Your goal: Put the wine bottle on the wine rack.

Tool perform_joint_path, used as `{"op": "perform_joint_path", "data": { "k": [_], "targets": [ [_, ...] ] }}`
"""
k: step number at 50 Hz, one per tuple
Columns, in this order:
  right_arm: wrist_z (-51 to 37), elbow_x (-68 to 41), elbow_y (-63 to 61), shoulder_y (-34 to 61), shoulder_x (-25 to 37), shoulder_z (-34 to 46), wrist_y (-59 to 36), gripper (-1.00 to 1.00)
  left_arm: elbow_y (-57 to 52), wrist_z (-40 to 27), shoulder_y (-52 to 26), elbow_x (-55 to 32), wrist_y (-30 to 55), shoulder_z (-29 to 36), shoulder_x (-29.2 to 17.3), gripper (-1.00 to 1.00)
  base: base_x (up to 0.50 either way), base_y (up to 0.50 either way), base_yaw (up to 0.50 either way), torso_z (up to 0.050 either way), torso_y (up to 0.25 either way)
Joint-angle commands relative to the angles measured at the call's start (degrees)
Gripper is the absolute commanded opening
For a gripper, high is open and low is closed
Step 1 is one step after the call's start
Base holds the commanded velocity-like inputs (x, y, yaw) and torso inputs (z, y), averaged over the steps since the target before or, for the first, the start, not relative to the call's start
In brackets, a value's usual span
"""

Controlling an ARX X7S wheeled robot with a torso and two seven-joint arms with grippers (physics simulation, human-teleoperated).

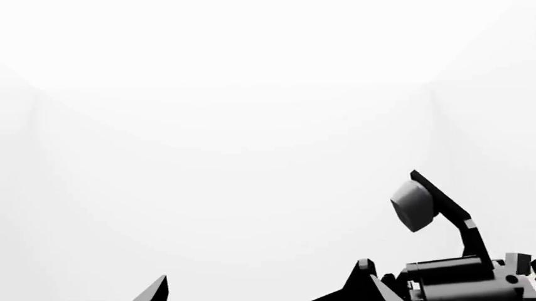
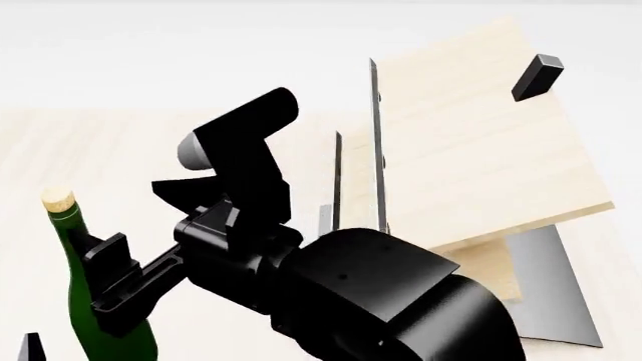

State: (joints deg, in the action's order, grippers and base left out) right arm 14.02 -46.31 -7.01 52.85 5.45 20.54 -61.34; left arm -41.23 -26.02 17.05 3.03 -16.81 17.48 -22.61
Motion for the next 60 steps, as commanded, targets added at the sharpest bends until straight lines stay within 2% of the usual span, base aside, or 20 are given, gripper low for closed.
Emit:
{"op": "perform_joint_path", "data": {
  "k": [1, 20, 35, 45, 52, 55, 60],
  "targets": [
    [1.44, 2.92, 6.16, 0.43, -1.61, 5.07, 3.97, 1.0, -0.18, -0.19, -0.01, 0.0, 0.09, 0.11, -0.19, 1.0, 0.0, 0.0, 0.0, 0.0, 0.0],
    [1.76, 4.87, 15.36, 2.48, -4.57, 9.4, 11.63, 1.0, 0.06, -0.5, -0.3, -0.29, -0.11, 0.23, -0.46, 1.0, 0.0, 0.0, 0.0, 0.0, 0.0],
    [-0.99, -2.41, 26.25, 7.65, -5.29, 21.12, 24.17, 1.0, -0.45, -0.75, -0.03, -0.7, -0.22, 0.24, -0.87, 1.0, 0.0, 0.0, 0.0, 0.0, 0.0],
    [-3.66, -16.31, 38.13, 14.64, -5.4, 37.91, 38.65, 1.0, -0.42, -1.0, -0.07, -0.94, -0.22, 0.08, -1.09, 1.0, 0.0, 0.0, 0.0, 0.0, 0.0],
    [-5.04, -36.2, 45.6, 21.88, -5.44, 61.52, 54.37, 1.0, -0.44, -1.11, -0.2, -1.3, -0.23, 0.0, -1.24, 1.0, 0.0, 0.0, 0.0, 0.0, 0.0],
    [-4.73, -40.39, 46.37, 23.28, -5.44, 66.03, 57.6, 1.0, -0.36, -1.15, -0.17, -1.3, -0.37, 0.09, -1.27, 1.0, 0.0, 0.0, 0.0, 0.0, 0.0],
    [-4.82, -43.72, 47.53, 23.98, -5.45, 68.8, 59.91, 1.0, -0.32, -1.2, -0.25, -1.29, -0.35, 0.2, -1.3, 1.0, 0.0, 0.0, 0.0, 0.0, 0.0]
  ]
}}
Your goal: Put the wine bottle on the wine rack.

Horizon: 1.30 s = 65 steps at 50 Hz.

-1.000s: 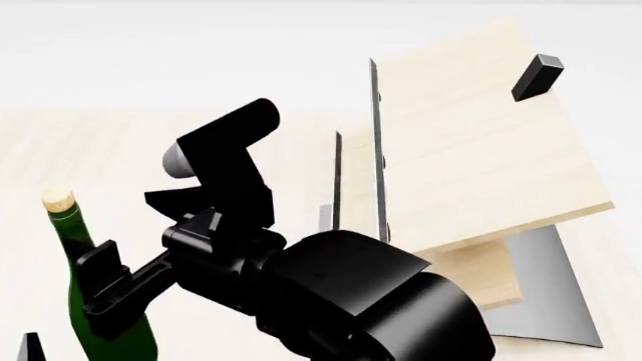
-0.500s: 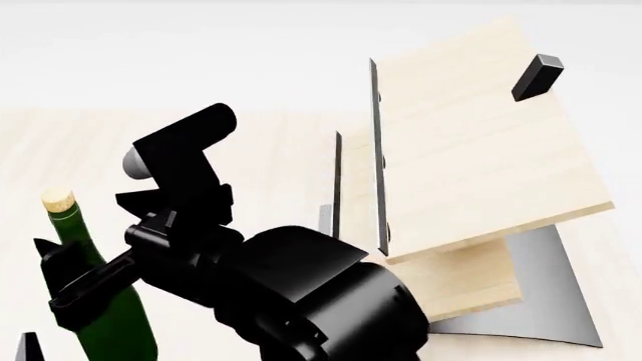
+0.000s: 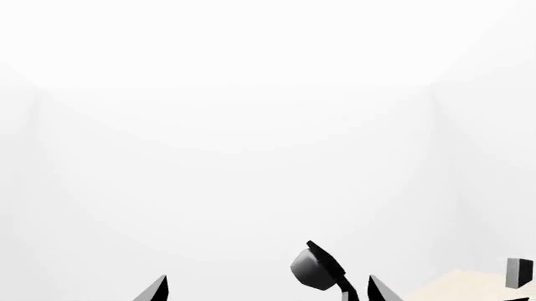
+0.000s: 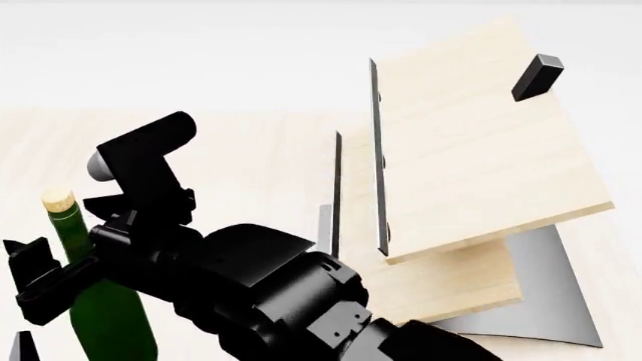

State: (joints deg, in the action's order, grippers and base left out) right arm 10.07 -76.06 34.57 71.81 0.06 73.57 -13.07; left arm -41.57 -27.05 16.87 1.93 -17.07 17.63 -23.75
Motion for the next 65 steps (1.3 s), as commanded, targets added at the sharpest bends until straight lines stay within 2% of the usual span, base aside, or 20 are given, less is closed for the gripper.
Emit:
{"op": "perform_joint_path", "data": {
  "k": [1, 4, 5, 18, 29, 36, 41, 51, 61, 65],
  "targets": [
    [-0.99, -14.39, 5.87, 5.09, -0.05, 15.84, 11.95, 1.0, 0.0, -0.18, -0.09, -0.22, -0.06, 0.07, -0.17, 1.0, 0.0, 0.0, 0.0, 0.0, 0.0],
    [-0.96, -14.52, 6.18, 5.1, -0.05, 16.21, 12.63, 1.0, 0.26, -0.21, -0.17, -0.15, -0.19, 0.19, -0.14, 1.0, 0.0, 0.0, 0.0, 0.0, 0.0],
    [-1.14, -14.58, 6.28, 5.08, -0.05, 16.22, 12.88, -1.0, 0.13, -0.22, -0.12, -0.1, -0.09, 0.22, -0.17, 1.0, 0.0, 0.0, 0.0, 0.0, 0.0],
    [-0.72, -14.58, 7.36, 5.98, 0.45, 15.21, 14.87, -1.0, 1.0, -0.22, -0.54, 0.04, -0.43, 0.73, -0.18, 1.0, 0.0, 0.0, 0.0, 0.0, 0.0],
    [-15.07, -13.6, -16.7, 14.52, 15.83, 10.79, 17.1, -1.0, 1.3, -0.24, -0.51, 0.6, -0.52, 1.36, -0.15, 1.0, 0.0, 0.0, 0.0, 0.0, 0.0],
    [-21.14, -15.75, -26.28, 17.67, 23.02, 7.6, 17.04, -1.0, 1.16, -0.3, -0.61, 0.77, -0.22, 1.49, -0.2, 1.0, 0.0, 0.0, 0.0, 0.0, 0.001],
    [-23.08, -22.34, -30.84, 18.15, 28.66, 2.8, 17.86, -1.0, 1.33, -0.37, -0.74, 0.89, -0.04, 1.6, -0.18, 1.0, 0.0, 0.0, 0.0, 0.0, 0.0],
    [-21.3, -44.76, -25.54, 15.34, 34.7, -9.06, 18.38, -1.0, 1.46, -0.51, -0.93, 0.69, 0.26, 1.68, -0.25, 1.0, 0.0, 0.0, 0.0, 0.0, 0.0],
    [-21.54, -52.87, -27.6, 11.5, 40.45, -15.08, 21.09, -1.0, 1.13, -0.7, -0.75, 0.87, 0.36, 1.77, -0.4, 1.0, 0.0, 0.0, 0.0, 0.0, 0.001],
    [-21.18, -52.96, -27.5, 8.76, 43.69, -16.3, 23.71, -1.0, 1.13, -0.64, -1.02, 0.87, 0.76, 1.92, -0.39, 1.0, 0.0, 0.0, 0.0, 0.0, 0.0]
  ]
}}
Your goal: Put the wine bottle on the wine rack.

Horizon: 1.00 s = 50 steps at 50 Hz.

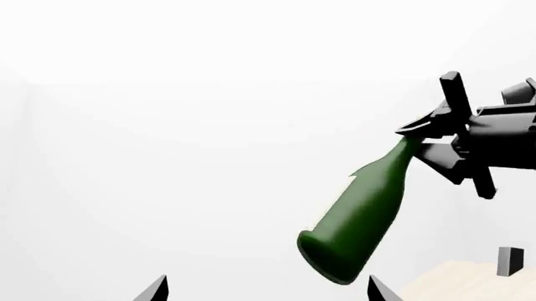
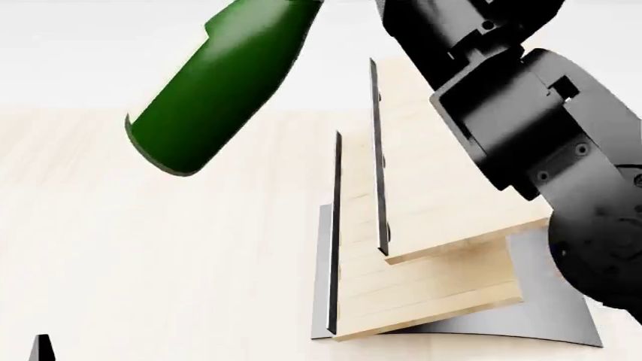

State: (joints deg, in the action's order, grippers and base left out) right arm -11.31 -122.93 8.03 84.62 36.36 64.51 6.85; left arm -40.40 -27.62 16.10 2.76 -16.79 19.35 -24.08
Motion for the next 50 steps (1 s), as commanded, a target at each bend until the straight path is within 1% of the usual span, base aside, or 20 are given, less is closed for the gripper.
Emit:
{"op": "perform_joint_path", "data": {
  "k": [1, 12, 26, 41, 50],
  "targets": [
    [0.13, -5.81, -0.86, -4.28, 7.73, -7.27, 4.17, -1.0, -0.02, -0.07, -0.29, 0.04, 0.5, 0.23, -0.05, 1.0, 0.0, 0.0, 0.0, 0.0, 0.0],
    [1.56, -8.74, -2.33, -8.93, 13.12, -10.54, 7.37, -1.0, -0.05, -0.18, -0.44, 0.18, 0.66, 0.38, -0.17, 1.0, 0.0, 0.0, 0.0, 0.0, 0.001],
    [4.98, -13.68, -3.87, -16.59, 17.97, -14.6, 11.76, -1.0, 0.09, -0.26, -0.65, 0.38, 1.14, 0.84, -0.13, 1.0, 0.0, 0.0, 0.0, 0.0, 0.001],
    [6.77, -14.76, -3.48, -20.75, 19.67, -15.35, 13.21, -1.0, 0.32, -0.37, -0.85, 0.54, 1.23, 1.22, -0.22, 1.0, 0.0, 0.0, 0.0, 0.0, 0.001],
    [7.71, -14.34, -2.64, -22.05, 19.14, -14.89, 13.17, -1.0, 0.72, -0.42, -1.07, 0.67, 1.18, 1.47, -0.25, 1.0, 0.0, 0.0, 0.0, 0.0, 0.001]
  ]
}}
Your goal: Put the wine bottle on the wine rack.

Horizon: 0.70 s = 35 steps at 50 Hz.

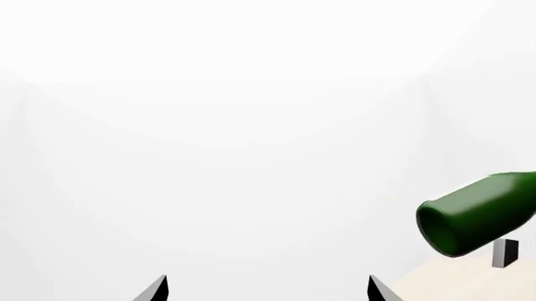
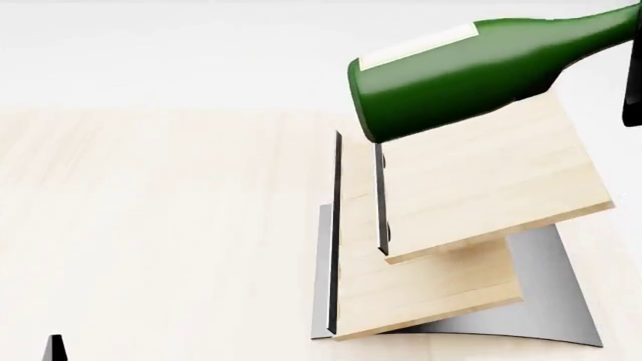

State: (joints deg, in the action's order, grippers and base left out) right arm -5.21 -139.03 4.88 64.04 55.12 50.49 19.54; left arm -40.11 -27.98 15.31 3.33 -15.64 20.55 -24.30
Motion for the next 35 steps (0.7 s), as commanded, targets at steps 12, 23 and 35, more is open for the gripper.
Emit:
{"op": "perform_joint_path", "data": {
  "k": [12, 23, 35],
  "targets": [
    [2.1, 3.91, 0.11, -2.92, 0.06, -0.06, 1.62, -1.0, 0.26, -0.22, -0.33, 0.09, 0.12, 0.36, -0.19, 1.0, 0.0, 0.0, 0.0, 0.0, 0.001],
    [1.67, 6.8, -1.46, -4.51, 0.2, 0.5, 4.42, -1.0, 0.17, -0.39, -0.32, 0.06, 0.2, 0.47, -0.31, 1.0, 0.0, 0.0, 0.0, 0.0, 0.001],
    [2.66, 6.8, -1.57, -6.43, 0.63, 0.13, 5.32, -1.0, 0.66, -0.49, -0.49, 0.18, 0.05, 0.79, -0.35, 1.0, 0.0, 0.0, 0.0, 0.0, 0.001]
  ]
}}
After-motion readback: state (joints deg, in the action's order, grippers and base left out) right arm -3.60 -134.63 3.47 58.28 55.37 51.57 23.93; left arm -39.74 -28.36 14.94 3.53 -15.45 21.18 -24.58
